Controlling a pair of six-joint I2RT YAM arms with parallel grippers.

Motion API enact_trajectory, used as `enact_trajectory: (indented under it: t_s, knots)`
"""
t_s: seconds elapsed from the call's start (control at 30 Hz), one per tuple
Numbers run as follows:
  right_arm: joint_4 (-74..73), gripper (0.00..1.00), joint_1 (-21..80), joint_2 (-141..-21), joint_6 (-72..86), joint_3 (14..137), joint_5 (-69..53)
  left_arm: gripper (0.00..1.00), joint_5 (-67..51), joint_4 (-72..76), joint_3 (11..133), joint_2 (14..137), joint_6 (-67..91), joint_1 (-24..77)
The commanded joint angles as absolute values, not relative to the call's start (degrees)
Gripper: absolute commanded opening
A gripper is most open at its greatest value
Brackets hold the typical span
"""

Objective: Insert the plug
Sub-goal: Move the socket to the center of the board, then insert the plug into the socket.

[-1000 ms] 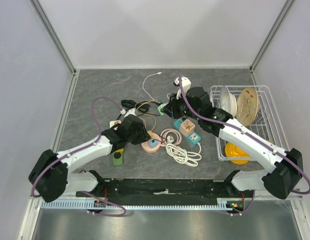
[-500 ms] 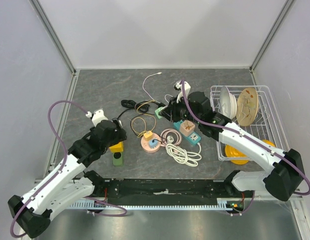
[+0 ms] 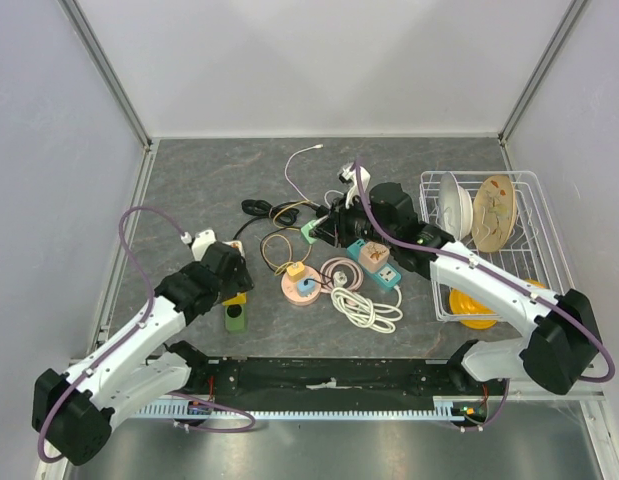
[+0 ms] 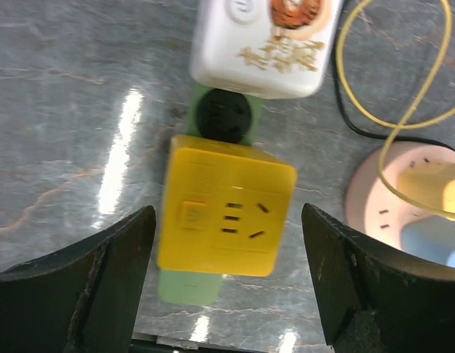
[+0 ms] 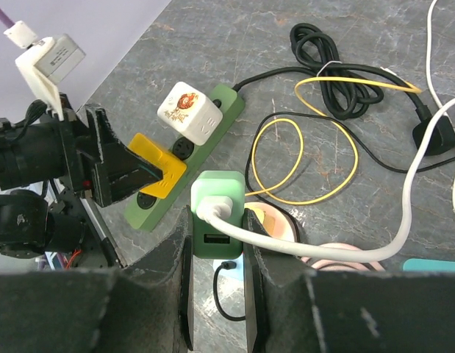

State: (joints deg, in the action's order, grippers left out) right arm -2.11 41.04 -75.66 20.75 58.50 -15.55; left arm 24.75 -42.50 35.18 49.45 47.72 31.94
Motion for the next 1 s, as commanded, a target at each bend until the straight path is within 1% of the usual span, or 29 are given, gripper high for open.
enact_trajectory:
  t_s: [0.0, 0.03, 0.13, 0.27, 0.37, 0.4, 0.47, 0.5, 0.53, 0.6, 0.63, 0.73, 0.97]
  knots:
    - [0.4, 0.0, 41.1, -76.4, 19.9, 59.4, -17.7, 0.88, 15.2, -34.5, 36.3, 51.2, 49.4, 31.6]
    - [0.1, 0.0, 41.1, -76.6, 19.7, 59.8, -17.7, 0.87, 10.1, -31.8, 36.9, 52.5, 50.1, 31.7]
    - [-2.1, 0.0, 41.3, -77.4, 19.5, 61.2, -17.1, 0.87, 2.3, -26.1, 37.1, 53.7, 54.1, 32.4]
    - [-6.8, 0.0, 43.1, -79.0, 17.8, 64.1, -13.2, 0.85, 0.4, -21.9, 37.5, 53.5, 57.7, 34.8]
    - [-11.0, 0.0, 45.9, -80.9, 16.9, 66.9, -10.8, 0.84, 0.3, -22.2, 36.8, 51.9, 59.4, 36.0]
    - [-13.4, 0.0, 46.9, -81.6, 16.4, 69.0, -8.5, 0.83, 1.7, -23.0, 36.3, 50.6, 60.3, 36.0]
    - [-15.9, 0.0, 49.9, -83.9, 15.9, 71.2, -5.7, 0.79, 5.3, -26.1, 34.4, 47.7, 61.6, 36.0]
    - [-18.3, 0.0, 51.1, -84.8, 15.8, 73.7, -2.8, 0.77, 9.5, -27.1, 33.7, 43.7, 62.9, 36.0]
    - [-19.2, 0.0, 52.1, -85.7, 15.8, 74.8, -1.2, 0.72, 11.3, -27.9, 31.9, 41.9, 63.5, 35.9]
    - [-20.3, 0.0, 54.8, -88.1, 16.3, 77.0, 1.0, 0.69, 15.3, -29.5, 29.9, 36.8, 65.6, 35.6]
    - [-20.4, 0.0, 55.6, -88.8, 17.1, 77.4, 2.7, 0.65, 15.9, -29.5, 27.8, 35.3, 66.3, 35.4]
    - [-21.2, 0.0, 58.1, -91.8, 18.8, 79.9, 4.6, 0.6, 16.8, -28.2, 23.6, 31.9, 69.7, 35.0]
    - [-28.2, 0.0, 62.8, -99.2, 19.5, 88.7, 9.4, 0.51, 18.3, -29.5, 18.6, 26.8, 73.6, 34.2]
